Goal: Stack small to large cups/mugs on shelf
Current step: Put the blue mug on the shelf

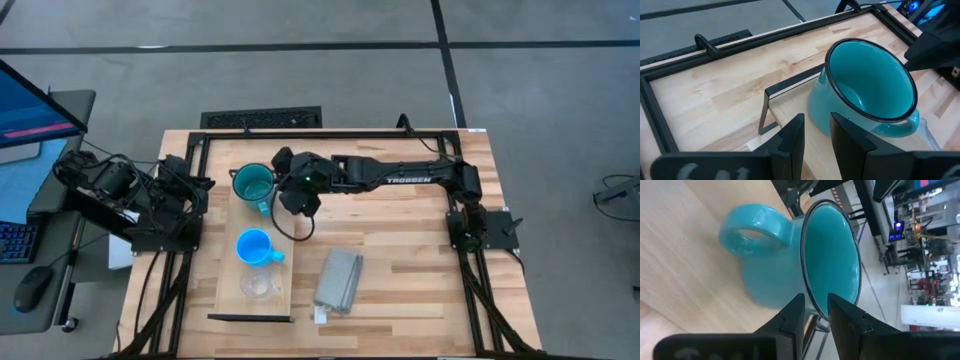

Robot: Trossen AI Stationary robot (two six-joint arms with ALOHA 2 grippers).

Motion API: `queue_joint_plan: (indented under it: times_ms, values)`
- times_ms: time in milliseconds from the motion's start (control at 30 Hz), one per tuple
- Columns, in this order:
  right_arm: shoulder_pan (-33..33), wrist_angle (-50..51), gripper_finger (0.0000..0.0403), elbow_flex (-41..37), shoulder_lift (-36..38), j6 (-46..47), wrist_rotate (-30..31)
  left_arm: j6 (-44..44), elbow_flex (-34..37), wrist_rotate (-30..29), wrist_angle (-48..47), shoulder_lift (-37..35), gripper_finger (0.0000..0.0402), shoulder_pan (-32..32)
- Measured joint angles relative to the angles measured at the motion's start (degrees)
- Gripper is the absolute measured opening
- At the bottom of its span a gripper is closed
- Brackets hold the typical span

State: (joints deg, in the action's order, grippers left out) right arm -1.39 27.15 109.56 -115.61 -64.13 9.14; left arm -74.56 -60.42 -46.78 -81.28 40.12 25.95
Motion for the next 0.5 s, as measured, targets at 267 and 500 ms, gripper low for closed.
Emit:
queue_joint_plan:
  times_ms: [267,500]
  values:
    - [0.8,-1.4,0.0107,0.0,-0.6,-1.8,-0.1,0.1,0.0,0.0,0.0,0.0,0.0082,0.0]
    - [1.2,-2.0,0.0107,0.1,-2.2,-2.9,0.0,0.2,0.0,0.5,-0.1,0.0,0.0082,0.0]
